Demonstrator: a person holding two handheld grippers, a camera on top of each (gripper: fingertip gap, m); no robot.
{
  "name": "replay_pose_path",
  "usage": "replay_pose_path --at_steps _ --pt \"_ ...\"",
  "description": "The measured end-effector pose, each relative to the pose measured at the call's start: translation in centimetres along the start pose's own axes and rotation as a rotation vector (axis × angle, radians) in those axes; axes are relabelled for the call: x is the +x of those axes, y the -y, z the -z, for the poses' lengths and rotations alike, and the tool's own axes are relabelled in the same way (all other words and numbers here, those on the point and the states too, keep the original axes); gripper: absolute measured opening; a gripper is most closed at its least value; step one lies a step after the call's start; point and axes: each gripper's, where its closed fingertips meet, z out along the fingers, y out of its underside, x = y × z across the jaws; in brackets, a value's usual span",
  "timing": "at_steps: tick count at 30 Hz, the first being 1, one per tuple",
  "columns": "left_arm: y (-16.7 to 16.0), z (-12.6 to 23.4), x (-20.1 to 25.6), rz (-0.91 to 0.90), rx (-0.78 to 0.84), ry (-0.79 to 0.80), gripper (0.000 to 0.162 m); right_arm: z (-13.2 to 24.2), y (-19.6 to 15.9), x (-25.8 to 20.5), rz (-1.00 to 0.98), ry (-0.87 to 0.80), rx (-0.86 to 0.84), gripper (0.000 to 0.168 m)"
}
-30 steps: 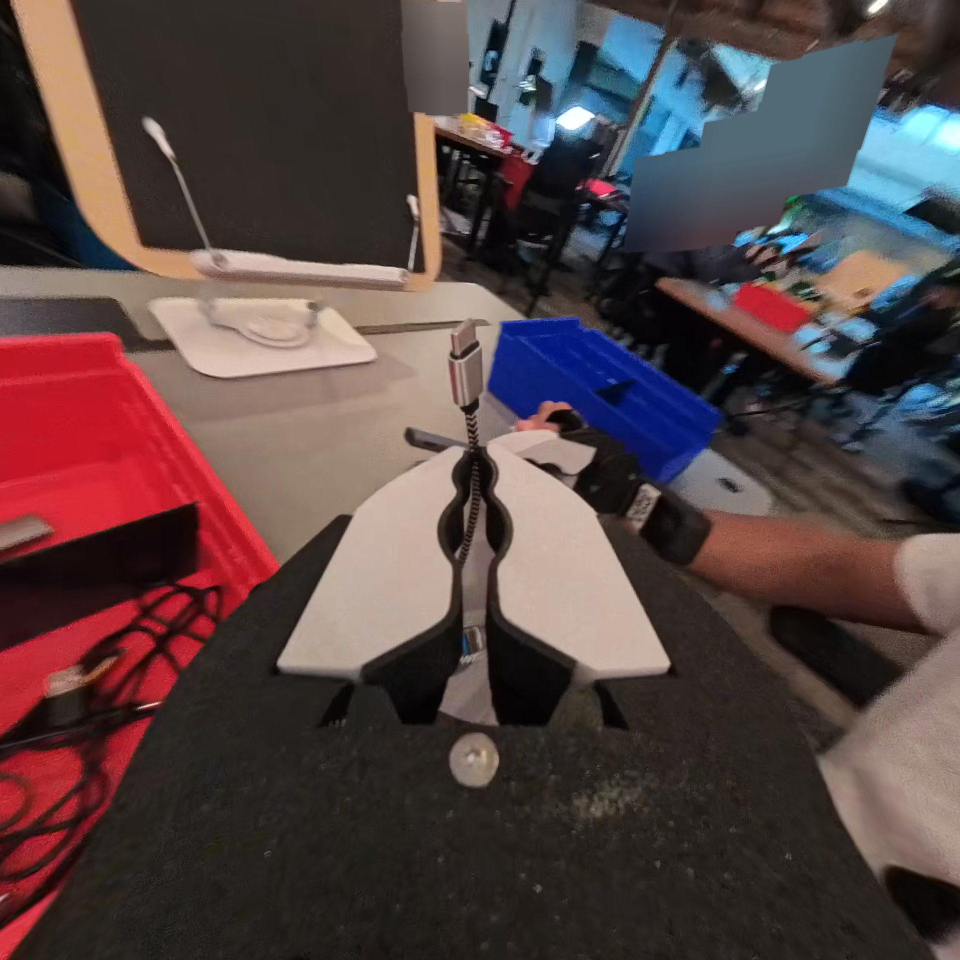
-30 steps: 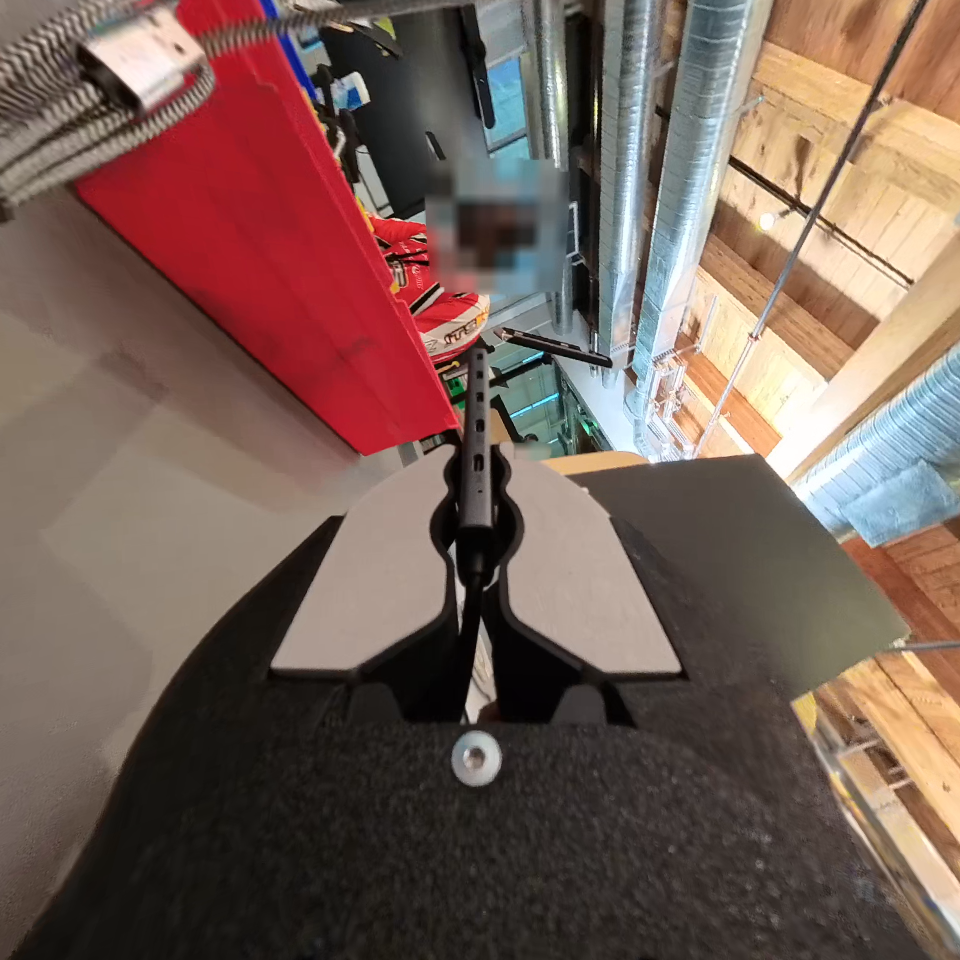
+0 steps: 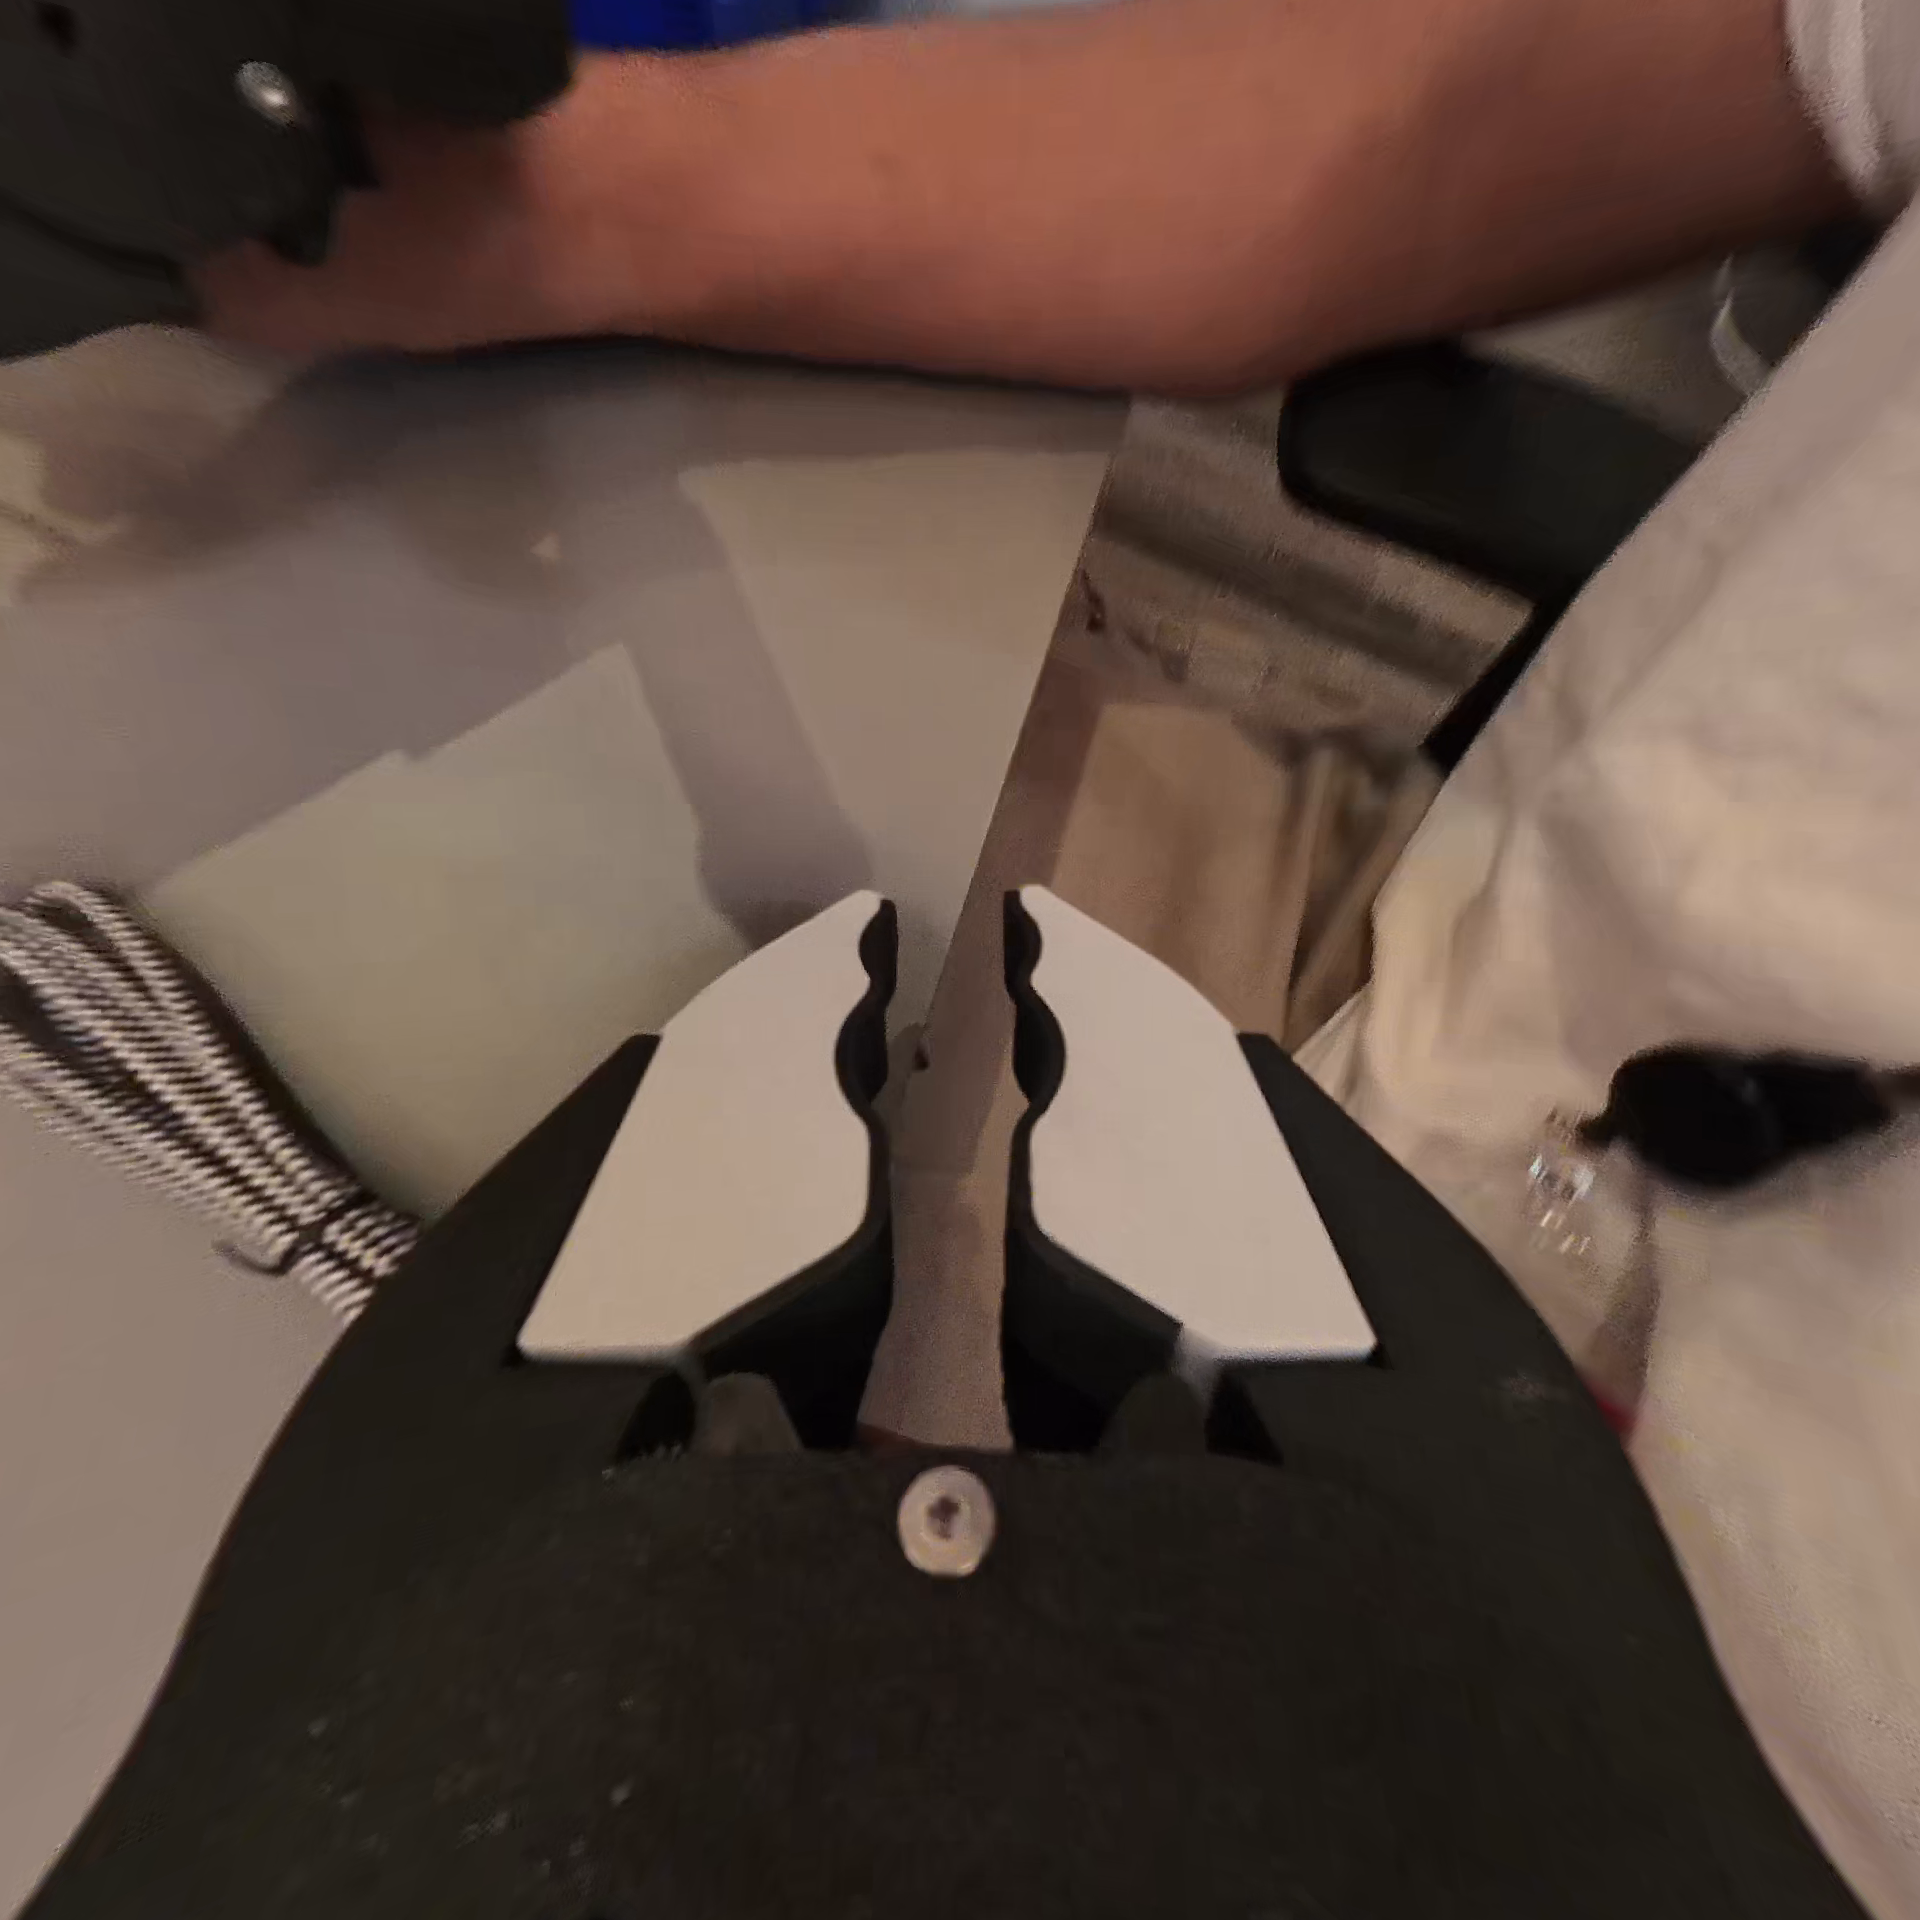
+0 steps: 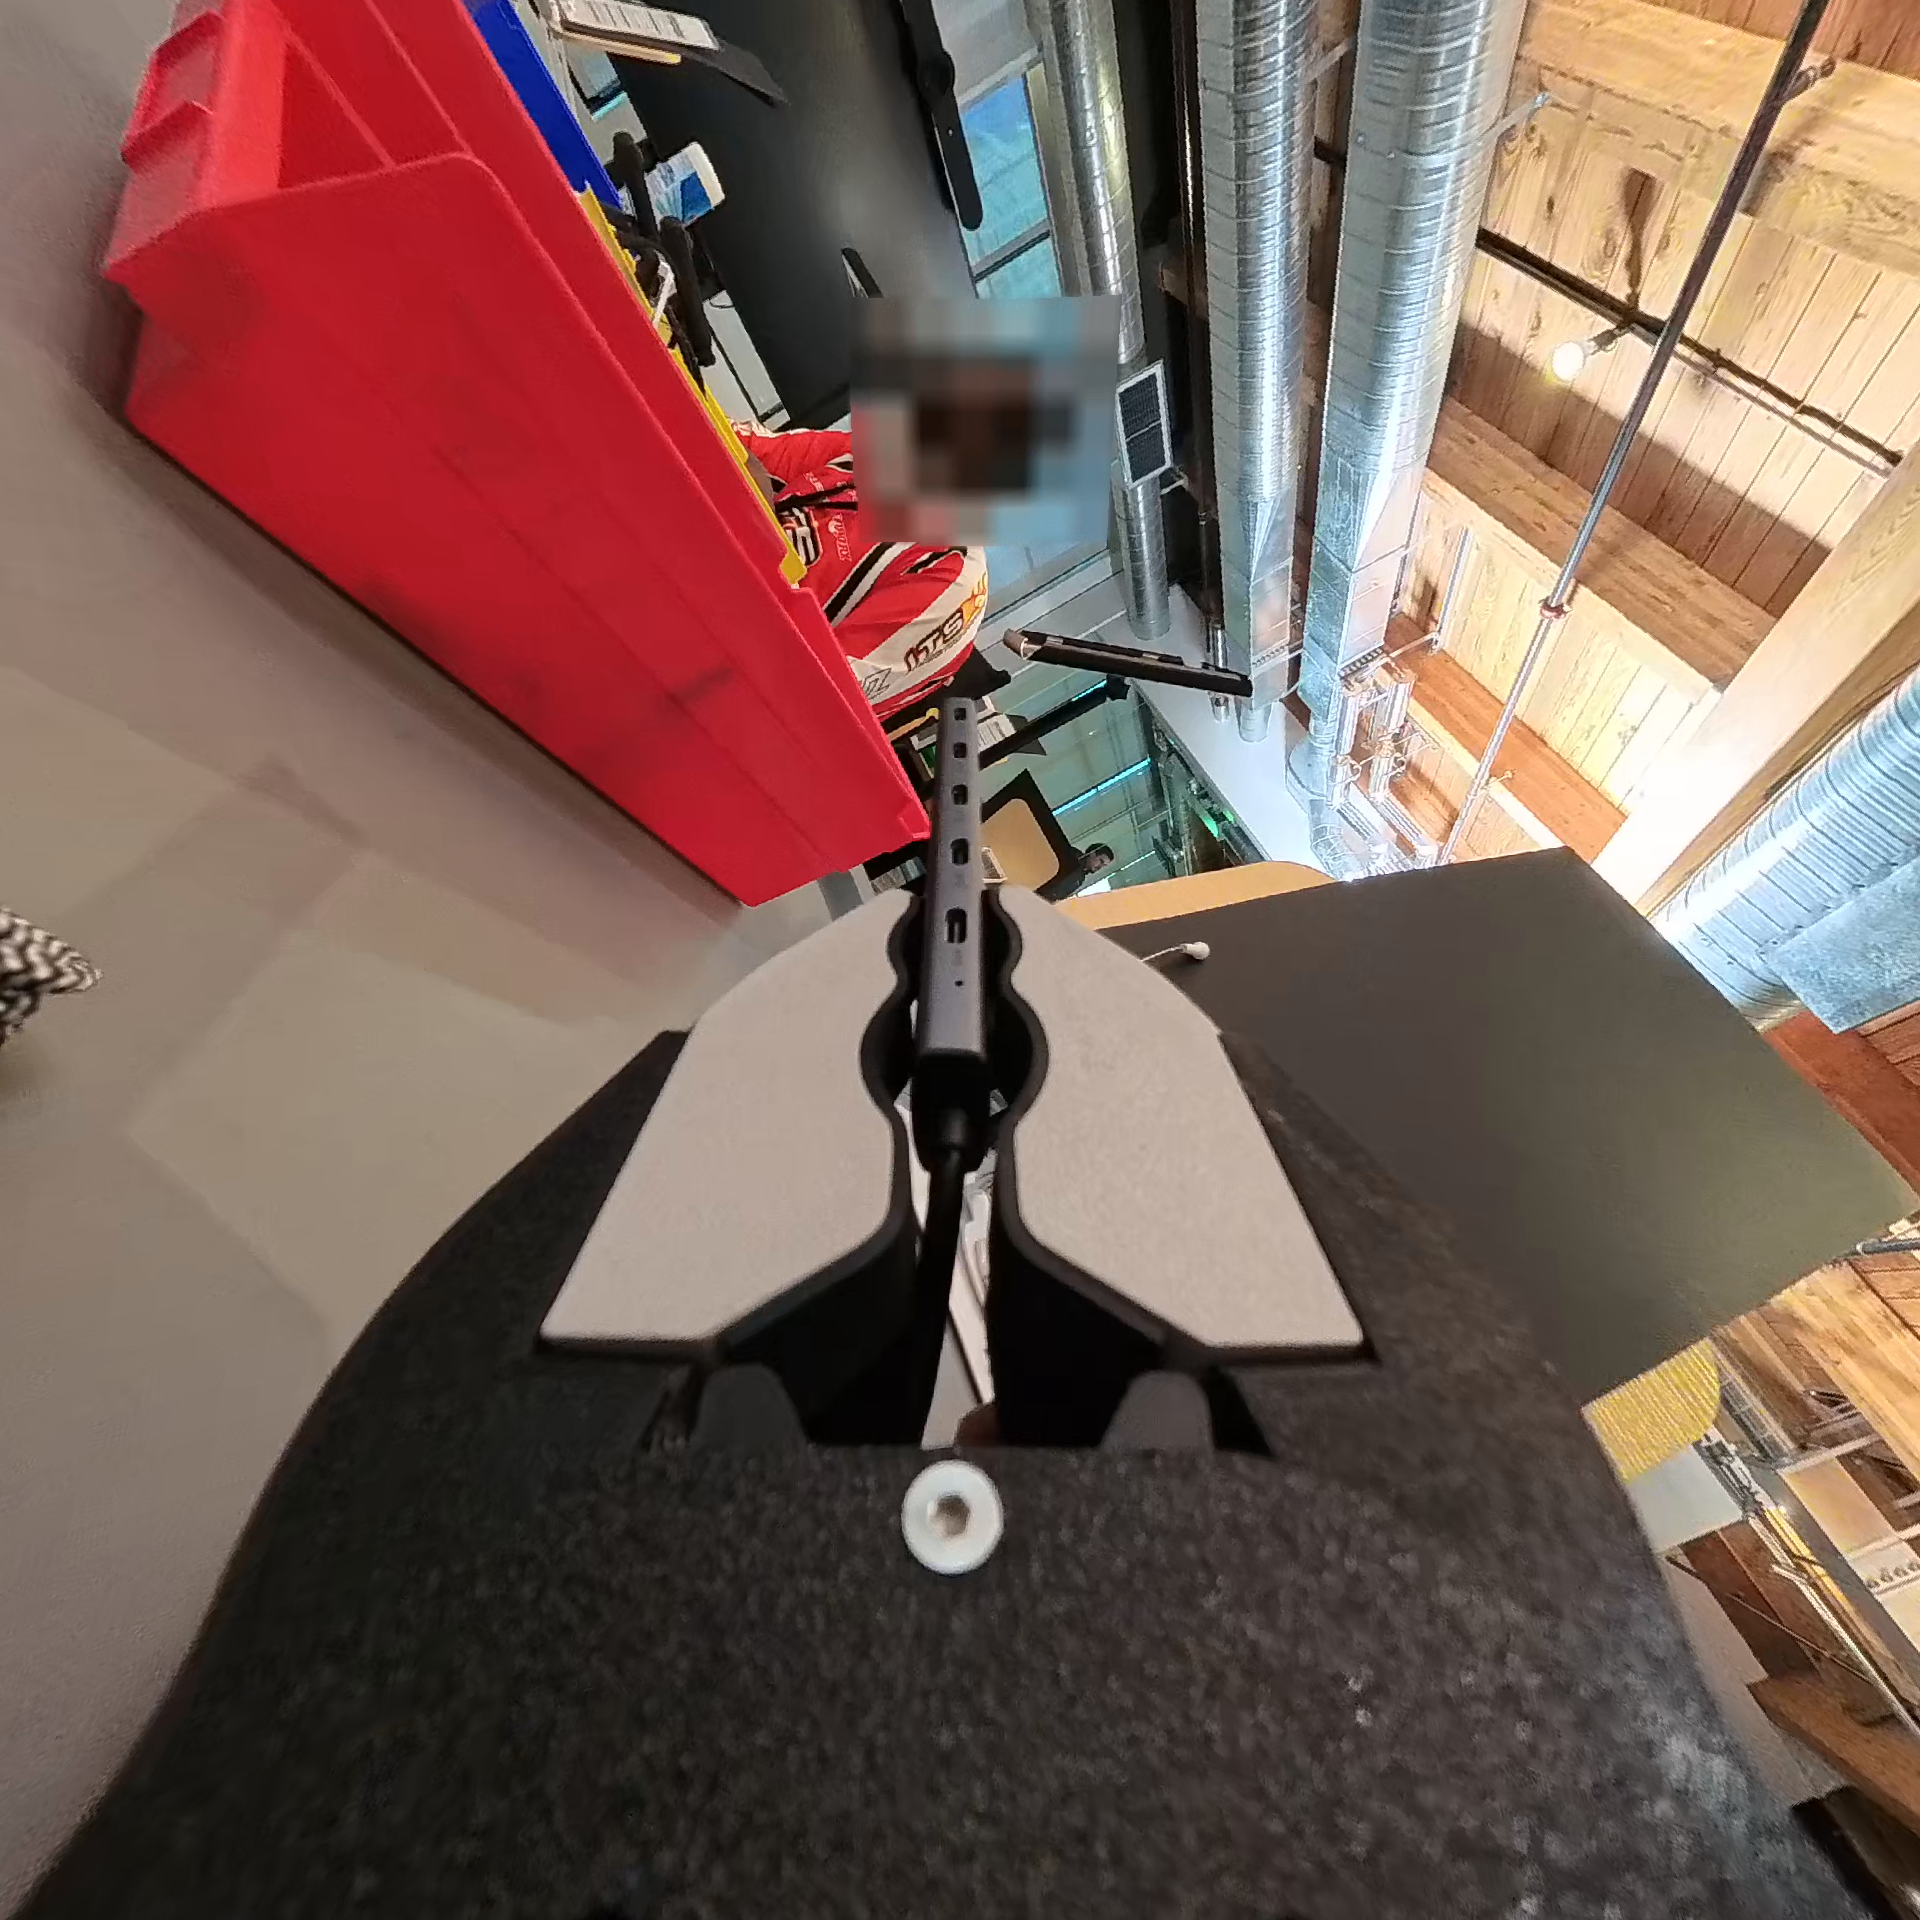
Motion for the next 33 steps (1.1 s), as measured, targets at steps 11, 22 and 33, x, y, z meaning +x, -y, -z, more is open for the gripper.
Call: replay_pose_path --at_steps 11,22,33 --pt "-4.6 2.1 -1.4 -0.449 -0.311 0.214 0.032 -0.2 -0.1 -0.4 0.011 0.017 -0.006 0.009" --pt "-9.3 4.5 -5.1 -0.91 -0.5 0.377 0.045 -0.2 0.0 -0.7 0.025 0.027 -0.006 0.009" --pt "-7.2 7.5 -3.5 -0.655 -0.385 0.481 0.003 -0.3 -0.1 -0.7 0.014 0.03 -0.009 0.009"
